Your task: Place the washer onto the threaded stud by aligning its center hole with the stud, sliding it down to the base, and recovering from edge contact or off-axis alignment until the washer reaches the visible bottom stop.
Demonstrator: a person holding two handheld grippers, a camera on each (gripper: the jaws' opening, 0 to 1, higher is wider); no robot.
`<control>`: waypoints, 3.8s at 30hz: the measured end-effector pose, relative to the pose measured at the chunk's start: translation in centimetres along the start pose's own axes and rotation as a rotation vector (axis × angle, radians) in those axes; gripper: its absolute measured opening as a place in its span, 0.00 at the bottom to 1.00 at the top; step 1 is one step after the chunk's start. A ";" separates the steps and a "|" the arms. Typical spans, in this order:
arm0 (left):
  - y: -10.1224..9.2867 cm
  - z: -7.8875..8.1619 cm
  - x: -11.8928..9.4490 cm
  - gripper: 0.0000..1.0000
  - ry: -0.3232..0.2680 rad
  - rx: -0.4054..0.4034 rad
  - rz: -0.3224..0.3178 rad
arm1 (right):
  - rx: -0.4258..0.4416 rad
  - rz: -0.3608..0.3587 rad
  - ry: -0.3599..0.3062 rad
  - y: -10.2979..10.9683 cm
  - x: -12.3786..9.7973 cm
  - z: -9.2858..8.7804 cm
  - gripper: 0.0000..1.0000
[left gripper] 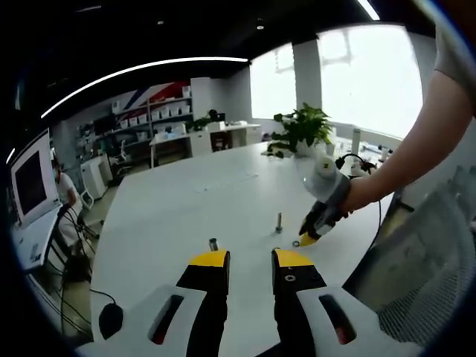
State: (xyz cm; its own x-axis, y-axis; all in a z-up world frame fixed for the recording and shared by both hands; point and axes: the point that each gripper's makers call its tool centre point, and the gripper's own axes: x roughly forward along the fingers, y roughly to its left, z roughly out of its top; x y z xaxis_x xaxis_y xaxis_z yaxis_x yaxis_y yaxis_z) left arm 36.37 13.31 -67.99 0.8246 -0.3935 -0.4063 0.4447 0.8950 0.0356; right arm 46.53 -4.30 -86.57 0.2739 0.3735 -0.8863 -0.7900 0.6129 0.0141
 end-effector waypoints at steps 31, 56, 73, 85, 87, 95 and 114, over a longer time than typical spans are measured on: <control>0.1 -0.1 0.0 0.21 0.006 -0.003 0.003 | 0.012 -0.009 0.011 -0.2 0.8 -0.8 0.21; -0.1 -0.1 0.1 0.21 0.005 -0.003 -0.003 | -0.002 -0.014 0.023 -0.6 1.1 -0.4 0.14; -0.1 -0.2 0.1 0.21 0.011 -0.001 -0.008 | 0.006 -0.005 0.012 -0.6 1.3 -0.1 0.15; -0.1 -0.2 0.1 0.20 0.011 -0.002 -0.005 | 0.017 -0.004 0.009 -0.6 1.5 0.4 0.18; 0.0 -0.2 0.1 0.20 0.011 -0.001 -0.003 | 0.007 -0.008 0.010 -0.6 1.6 0.4 0.17; 0.0 -0.2 0.1 0.20 0.012 0.000 -0.003 | 0.018 -0.015 0.011 -0.8 1.6 0.6 0.16; 0.1 -0.2 0.1 0.20 0.009 -0.001 0.002 | 0.020 -0.026 0.000 -0.8 1.6 0.6 0.15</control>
State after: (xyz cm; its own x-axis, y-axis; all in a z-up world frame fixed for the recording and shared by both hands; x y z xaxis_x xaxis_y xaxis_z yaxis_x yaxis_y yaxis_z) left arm 36.37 13.38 -68.18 0.8223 -0.3895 -0.4148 0.4424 0.8961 0.0355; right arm 47.90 -3.82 -87.72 0.2939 0.3571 -0.8866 -0.7716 0.6361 0.0005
